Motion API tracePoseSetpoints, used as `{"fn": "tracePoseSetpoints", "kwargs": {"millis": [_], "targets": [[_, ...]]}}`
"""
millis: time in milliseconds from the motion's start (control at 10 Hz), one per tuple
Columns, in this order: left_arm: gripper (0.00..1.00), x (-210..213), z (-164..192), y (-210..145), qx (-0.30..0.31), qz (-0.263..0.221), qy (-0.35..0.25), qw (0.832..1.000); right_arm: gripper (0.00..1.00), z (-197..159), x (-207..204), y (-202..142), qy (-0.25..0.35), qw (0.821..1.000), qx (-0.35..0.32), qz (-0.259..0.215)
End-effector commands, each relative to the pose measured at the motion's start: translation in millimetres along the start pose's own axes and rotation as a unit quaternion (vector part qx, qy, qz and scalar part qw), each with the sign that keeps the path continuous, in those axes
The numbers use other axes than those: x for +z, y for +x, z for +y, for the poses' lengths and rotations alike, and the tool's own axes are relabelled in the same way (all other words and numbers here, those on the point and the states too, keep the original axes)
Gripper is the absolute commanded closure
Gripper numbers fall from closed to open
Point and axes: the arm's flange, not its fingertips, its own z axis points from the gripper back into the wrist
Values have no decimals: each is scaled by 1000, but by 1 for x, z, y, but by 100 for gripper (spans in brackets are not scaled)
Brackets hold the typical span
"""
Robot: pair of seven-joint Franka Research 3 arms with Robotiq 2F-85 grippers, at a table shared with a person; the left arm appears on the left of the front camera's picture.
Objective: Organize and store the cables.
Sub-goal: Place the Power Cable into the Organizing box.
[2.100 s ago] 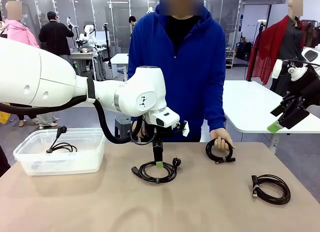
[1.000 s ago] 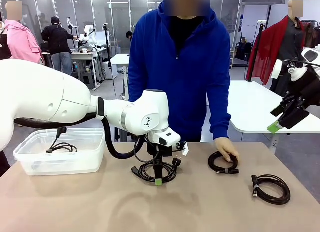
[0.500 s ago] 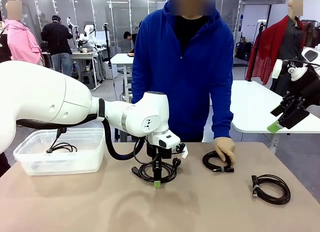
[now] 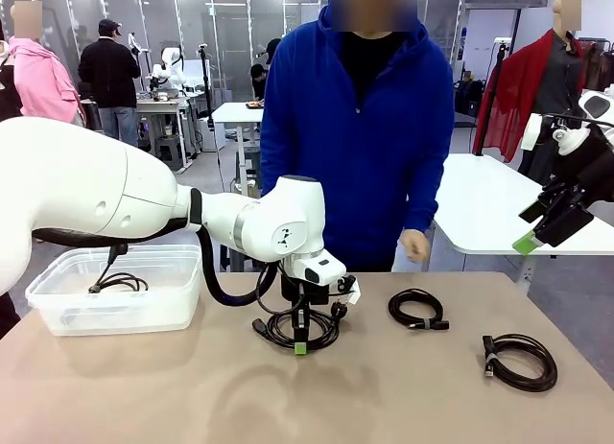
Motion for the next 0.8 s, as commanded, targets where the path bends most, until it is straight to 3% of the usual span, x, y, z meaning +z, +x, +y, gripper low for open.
{"fn": "tracePoseSetpoints", "kwargs": {"millis": [0, 300, 400, 600, 700], "targets": [[100, 5, -1, 3, 10, 13, 4, 1000, 0, 0, 0, -1, 0, 1000, 0, 1], [100, 16, -2, 2, 18, 17, 12, 1000, 0, 0, 0, -1, 0, 1000, 0, 1], [100, 34, -8, 1, -5, -43, -4, 999, 0, 0, 0, -1, 0, 1000, 0, 1], [100, 85, -22, -13, 0, -2, 4, 1000, 0, 0, 0, -1, 0, 1000, 0, 1], [100, 104, -26, -18, 4, -18, 12, 1000, 0, 0, 0, -1, 0, 1000, 0, 1]]}}
